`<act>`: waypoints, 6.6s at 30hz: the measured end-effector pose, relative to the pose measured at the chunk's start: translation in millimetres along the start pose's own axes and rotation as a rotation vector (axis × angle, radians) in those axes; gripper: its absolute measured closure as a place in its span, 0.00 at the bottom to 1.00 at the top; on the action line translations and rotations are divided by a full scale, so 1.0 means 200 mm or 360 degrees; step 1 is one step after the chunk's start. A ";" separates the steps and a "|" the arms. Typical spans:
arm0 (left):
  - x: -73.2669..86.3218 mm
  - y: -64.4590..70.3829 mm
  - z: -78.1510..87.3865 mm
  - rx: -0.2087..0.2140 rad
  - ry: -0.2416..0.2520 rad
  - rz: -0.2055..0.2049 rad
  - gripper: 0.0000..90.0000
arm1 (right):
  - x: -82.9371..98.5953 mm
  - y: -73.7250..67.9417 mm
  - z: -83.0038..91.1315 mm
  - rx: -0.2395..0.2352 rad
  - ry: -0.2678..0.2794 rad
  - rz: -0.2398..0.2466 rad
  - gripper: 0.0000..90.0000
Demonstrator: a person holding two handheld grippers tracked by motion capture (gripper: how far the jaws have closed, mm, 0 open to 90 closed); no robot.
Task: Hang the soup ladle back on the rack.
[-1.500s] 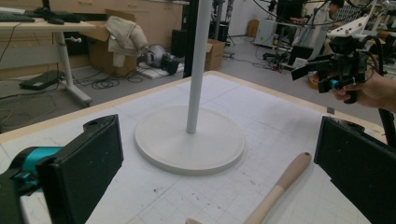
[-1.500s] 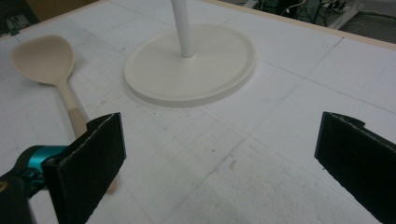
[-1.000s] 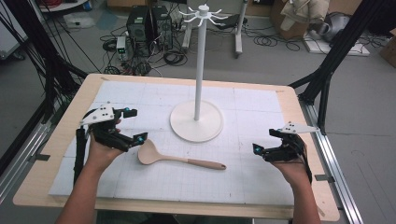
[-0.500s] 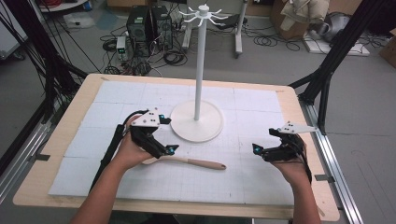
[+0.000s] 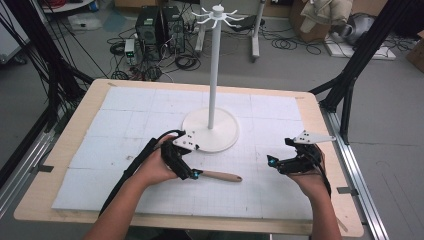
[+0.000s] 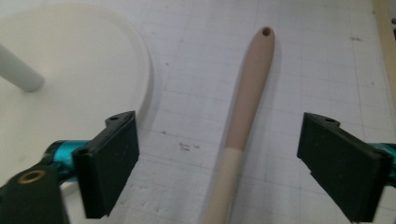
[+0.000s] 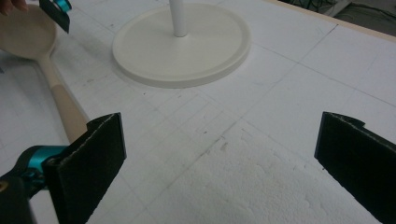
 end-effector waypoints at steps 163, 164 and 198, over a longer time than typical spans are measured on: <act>-0.30 -0.62 0.93 -0.0373 0.0622 0.0632 0.48 | -0.07 -0.06 -0.04 0.0024 0.0000 0.0010 0.03; -0.29 -0.61 0.92 -0.0364 0.0616 0.0645 0.46 | -0.07 -0.07 -0.04 0.0023 0.0003 0.0013 0.03; 0.32 -0.28 0.90 -0.0436 0.0803 0.0709 0.04 | -0.15 -0.12 -0.01 0.0021 0.0079 -0.0019 0.02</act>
Point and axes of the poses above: each handheld gripper's, and its own axes: z roughly backward along the jaws, x roughly out of its underside, y roughly to its right, the point moved 8 cm from there along -z, roughly forward along the jaws, and after that the axes turned 11 degrees about -y, right-handed, at the moved point
